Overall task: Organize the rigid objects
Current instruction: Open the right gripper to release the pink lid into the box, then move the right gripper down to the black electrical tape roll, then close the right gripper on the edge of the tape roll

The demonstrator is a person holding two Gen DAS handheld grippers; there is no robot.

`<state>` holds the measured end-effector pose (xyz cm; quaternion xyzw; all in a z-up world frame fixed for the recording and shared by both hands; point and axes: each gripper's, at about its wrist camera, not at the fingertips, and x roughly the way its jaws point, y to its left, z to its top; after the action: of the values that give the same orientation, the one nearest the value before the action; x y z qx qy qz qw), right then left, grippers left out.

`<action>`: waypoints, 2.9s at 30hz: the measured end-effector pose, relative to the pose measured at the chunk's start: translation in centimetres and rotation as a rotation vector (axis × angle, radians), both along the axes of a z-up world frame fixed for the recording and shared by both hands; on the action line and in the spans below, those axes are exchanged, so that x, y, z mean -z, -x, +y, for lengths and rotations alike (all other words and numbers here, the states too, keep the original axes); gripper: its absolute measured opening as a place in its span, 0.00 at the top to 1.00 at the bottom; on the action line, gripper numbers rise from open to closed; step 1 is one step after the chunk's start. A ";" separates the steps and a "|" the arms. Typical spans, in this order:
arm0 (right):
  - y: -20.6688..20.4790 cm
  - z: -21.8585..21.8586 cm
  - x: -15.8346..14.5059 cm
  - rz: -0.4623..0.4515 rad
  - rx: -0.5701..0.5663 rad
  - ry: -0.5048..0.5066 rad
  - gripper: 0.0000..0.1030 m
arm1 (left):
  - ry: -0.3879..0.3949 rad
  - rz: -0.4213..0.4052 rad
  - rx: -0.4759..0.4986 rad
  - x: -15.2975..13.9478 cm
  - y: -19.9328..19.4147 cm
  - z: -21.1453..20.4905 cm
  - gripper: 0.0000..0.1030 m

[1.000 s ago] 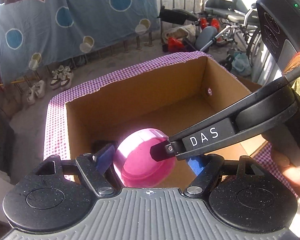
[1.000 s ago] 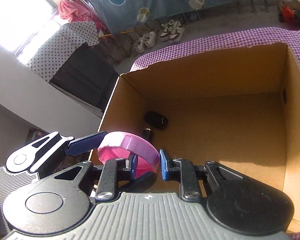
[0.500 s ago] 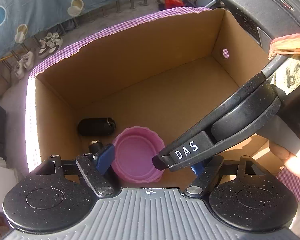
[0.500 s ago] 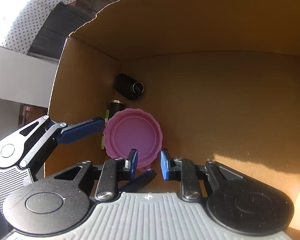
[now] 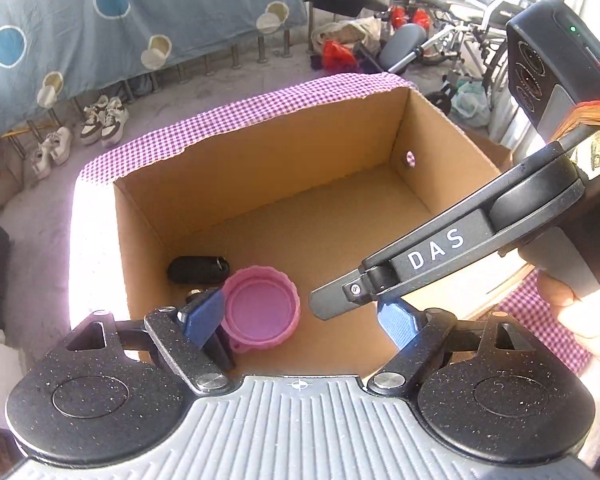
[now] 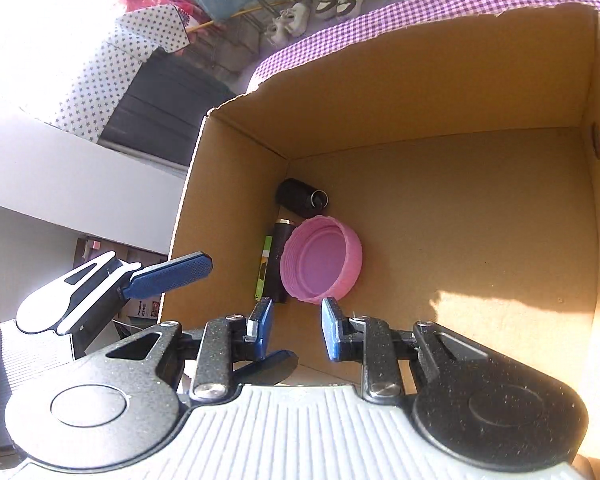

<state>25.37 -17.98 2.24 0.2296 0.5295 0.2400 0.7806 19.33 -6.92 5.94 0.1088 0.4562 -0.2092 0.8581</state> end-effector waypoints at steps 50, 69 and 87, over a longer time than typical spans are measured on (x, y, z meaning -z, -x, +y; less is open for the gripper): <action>18.9 7.4 7.9 -0.254 0.082 0.145 0.73 | 0.030 -0.063 -0.039 11.3 13.6 3.9 0.38; 19.9 4.5 7.9 -0.249 0.141 0.191 0.74 | 0.030 -0.063 0.044 11.6 13.3 1.3 0.36; 18.6 7.1 9.1 -0.277 0.075 0.286 0.75 | 0.032 -0.043 0.030 12.6 12.7 1.2 0.37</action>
<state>6.76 -10.85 -6.87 0.1009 0.4367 0.1624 0.8791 6.63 -5.68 -6.63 0.1063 0.4324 -0.2272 0.8661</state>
